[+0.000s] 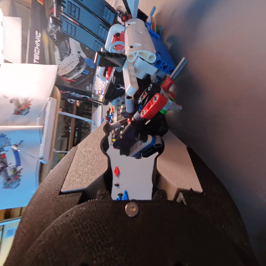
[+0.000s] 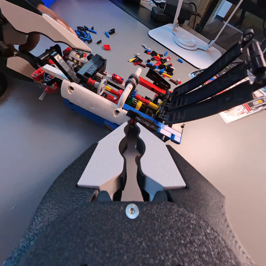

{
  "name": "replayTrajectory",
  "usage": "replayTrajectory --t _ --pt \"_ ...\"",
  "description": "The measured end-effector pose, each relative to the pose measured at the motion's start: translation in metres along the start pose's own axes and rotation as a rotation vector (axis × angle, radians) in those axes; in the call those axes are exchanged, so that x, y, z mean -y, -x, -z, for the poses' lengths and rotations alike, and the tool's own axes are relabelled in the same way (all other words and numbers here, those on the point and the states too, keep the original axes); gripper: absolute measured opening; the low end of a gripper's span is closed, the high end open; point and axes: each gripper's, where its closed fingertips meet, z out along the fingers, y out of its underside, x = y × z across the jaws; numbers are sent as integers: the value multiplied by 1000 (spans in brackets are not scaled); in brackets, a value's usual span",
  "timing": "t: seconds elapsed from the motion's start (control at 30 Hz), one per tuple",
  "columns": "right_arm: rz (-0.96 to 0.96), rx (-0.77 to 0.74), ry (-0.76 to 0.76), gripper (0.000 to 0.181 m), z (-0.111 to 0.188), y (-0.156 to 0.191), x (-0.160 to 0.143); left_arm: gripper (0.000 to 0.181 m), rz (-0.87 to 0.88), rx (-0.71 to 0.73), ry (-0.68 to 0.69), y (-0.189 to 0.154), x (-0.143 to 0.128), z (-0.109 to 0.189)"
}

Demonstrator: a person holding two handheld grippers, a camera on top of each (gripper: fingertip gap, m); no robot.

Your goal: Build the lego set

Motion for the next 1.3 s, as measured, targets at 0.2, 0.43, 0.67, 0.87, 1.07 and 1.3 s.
replayTrajectory --t 0.2,0.43,0.67,0.87,1.07,1.3 --pt "-32 -31 -2 2 -5 -1 3 74 115 -219 33 -8 -9 12" --pt "-61 -79 32 2 -7 -6 -4 82 575 -462 -71 -5 -8 51" --pt "20 -94 53 2 -11 4 -2 115 970 -495 -102 -9 46 19" --pt "59 3 10 4 -5 21 0 98 722 -427 102 -16 30 -15" --pt "78 118 -108 3 7 36 18 91 660 -469 16 -11 20 -15" --pt "162 156 -310 3 31 38 48 91 646 -492 -67 -8 12 -10"
